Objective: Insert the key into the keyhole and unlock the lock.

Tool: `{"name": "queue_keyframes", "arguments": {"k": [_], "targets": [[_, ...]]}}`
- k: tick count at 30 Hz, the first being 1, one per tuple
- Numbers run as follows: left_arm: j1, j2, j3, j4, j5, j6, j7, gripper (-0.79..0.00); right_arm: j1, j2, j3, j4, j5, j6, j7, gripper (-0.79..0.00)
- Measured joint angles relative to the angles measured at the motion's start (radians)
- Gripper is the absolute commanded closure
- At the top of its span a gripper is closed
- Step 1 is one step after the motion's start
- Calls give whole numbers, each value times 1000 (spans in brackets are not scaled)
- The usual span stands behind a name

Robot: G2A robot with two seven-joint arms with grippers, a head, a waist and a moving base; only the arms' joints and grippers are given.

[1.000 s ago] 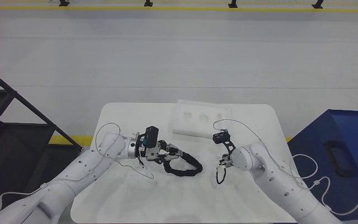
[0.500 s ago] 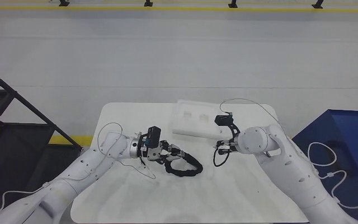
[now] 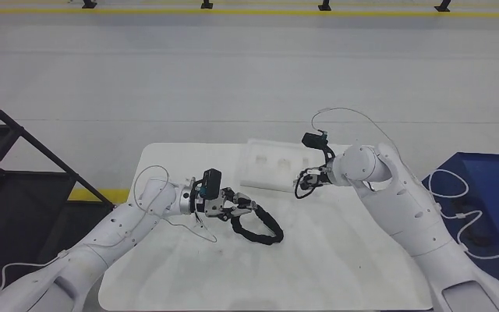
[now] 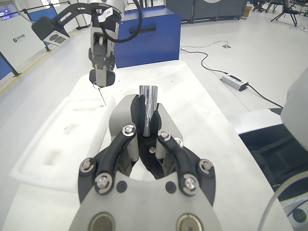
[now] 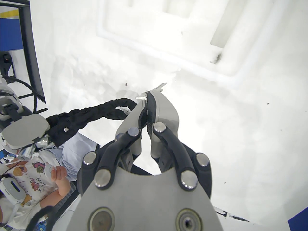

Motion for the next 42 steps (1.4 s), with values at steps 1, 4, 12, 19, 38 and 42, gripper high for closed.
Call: {"name": "queue_keyframes", "arguments": {"k": [1,4,12,19,38,42], "targets": [[0,0,0,0,0,0,0,0,11,-4,-7,18,4,-2,-2,0],[0,0,0,0,0,0,0,0,47,-19,-27,82,17,-5,-15,0],[0,0,0,0,0,0,0,0,119,-50,-60,240,51,-22,-35,0],[0,0,0,0,0,0,0,0,161,-73,-87,360,57,-39,-46,0],[0,0,0,0,0,0,0,0,222,-141,-139,605,109,-86,-87,0],[0,0,0,0,0,0,0,0,230,-148,-138,626,120,-96,-91,0]]}}
